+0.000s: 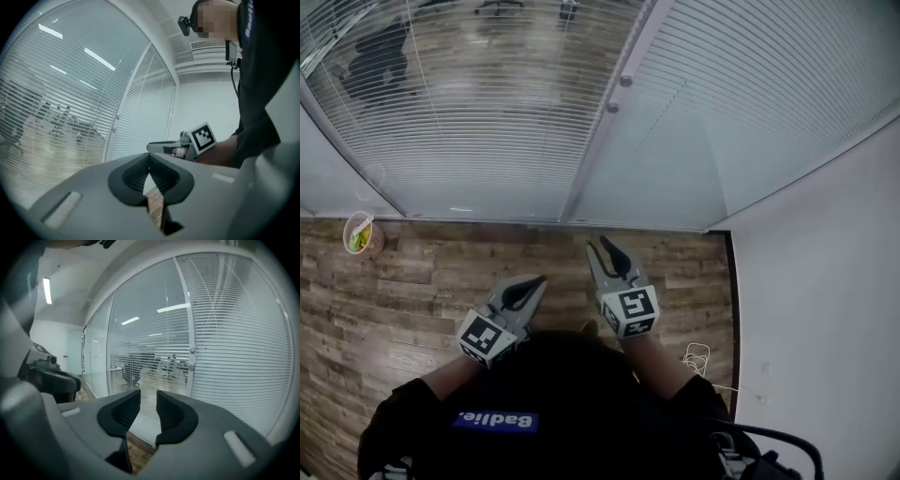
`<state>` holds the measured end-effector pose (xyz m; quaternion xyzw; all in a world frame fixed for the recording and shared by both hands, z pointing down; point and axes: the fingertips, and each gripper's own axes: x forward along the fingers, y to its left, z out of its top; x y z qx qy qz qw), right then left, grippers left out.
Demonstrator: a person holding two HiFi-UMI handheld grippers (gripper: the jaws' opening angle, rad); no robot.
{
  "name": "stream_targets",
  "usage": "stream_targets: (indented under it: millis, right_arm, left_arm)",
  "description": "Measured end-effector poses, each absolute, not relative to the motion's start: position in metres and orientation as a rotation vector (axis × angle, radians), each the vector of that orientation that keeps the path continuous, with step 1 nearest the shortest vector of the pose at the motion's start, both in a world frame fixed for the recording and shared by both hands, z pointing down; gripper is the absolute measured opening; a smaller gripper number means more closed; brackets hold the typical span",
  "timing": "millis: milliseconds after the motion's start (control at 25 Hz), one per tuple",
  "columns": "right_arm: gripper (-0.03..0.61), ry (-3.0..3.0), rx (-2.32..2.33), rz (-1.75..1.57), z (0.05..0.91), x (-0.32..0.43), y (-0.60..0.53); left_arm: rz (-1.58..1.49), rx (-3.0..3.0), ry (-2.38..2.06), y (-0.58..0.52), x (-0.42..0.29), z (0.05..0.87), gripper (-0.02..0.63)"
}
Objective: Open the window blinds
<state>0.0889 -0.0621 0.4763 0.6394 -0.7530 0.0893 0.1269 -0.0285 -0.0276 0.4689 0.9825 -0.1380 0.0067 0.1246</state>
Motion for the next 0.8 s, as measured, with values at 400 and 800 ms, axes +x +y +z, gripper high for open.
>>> stream_targets:
  millis: [400, 800]
  right_arm:
    - [0.077, -2.407, 1.786, 0.342, 0.481, 0.108, -0.014]
    - [0.029, -2.562, 1.679, 0.259, 0.475, 0.125, 0.025]
  left_arm:
    - [0.022, 2.936, -0.4, -0.016, 0.037, 0.459, 0.0]
    - [0.118, 2.96, -0.345, 0.01, 0.085, 0.457, 0.0]
